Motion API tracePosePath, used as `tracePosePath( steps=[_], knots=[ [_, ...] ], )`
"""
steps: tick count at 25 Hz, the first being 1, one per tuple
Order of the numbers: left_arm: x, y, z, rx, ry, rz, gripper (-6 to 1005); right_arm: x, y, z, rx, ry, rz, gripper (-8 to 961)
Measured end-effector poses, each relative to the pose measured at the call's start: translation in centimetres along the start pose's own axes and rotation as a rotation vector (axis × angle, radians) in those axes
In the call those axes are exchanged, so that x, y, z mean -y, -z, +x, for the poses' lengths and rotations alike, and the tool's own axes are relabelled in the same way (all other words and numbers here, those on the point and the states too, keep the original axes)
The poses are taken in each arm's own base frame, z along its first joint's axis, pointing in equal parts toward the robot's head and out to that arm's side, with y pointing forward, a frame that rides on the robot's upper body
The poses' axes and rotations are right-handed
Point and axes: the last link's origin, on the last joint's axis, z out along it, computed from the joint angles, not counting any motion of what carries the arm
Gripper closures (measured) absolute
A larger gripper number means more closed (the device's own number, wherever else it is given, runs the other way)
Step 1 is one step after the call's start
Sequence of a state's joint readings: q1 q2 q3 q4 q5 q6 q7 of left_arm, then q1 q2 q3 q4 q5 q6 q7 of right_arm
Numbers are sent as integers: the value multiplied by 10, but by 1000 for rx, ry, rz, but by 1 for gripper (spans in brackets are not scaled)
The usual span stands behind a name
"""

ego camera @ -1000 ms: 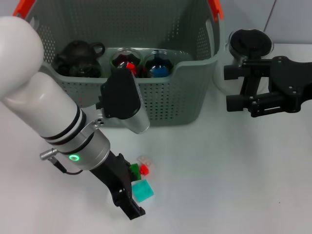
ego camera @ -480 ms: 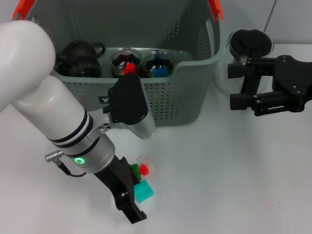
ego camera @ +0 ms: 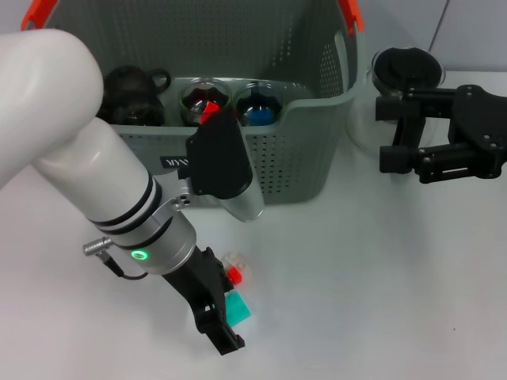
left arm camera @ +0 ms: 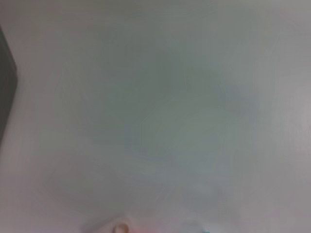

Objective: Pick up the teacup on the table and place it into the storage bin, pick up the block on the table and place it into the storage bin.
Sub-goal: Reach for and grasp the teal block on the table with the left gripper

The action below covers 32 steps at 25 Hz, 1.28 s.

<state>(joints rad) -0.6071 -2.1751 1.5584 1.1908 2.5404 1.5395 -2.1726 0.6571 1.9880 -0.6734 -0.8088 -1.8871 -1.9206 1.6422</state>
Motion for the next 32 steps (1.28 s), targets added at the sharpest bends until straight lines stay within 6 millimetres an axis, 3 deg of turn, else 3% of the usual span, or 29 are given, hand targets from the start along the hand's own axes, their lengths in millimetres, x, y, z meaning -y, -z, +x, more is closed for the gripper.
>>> tracePosePath(
  steps=[32],
  knots=[
    [-2, -7, 10, 46, -63, 36, 93, -1, 7, 4, 32, 3, 21, 26]
  ],
)
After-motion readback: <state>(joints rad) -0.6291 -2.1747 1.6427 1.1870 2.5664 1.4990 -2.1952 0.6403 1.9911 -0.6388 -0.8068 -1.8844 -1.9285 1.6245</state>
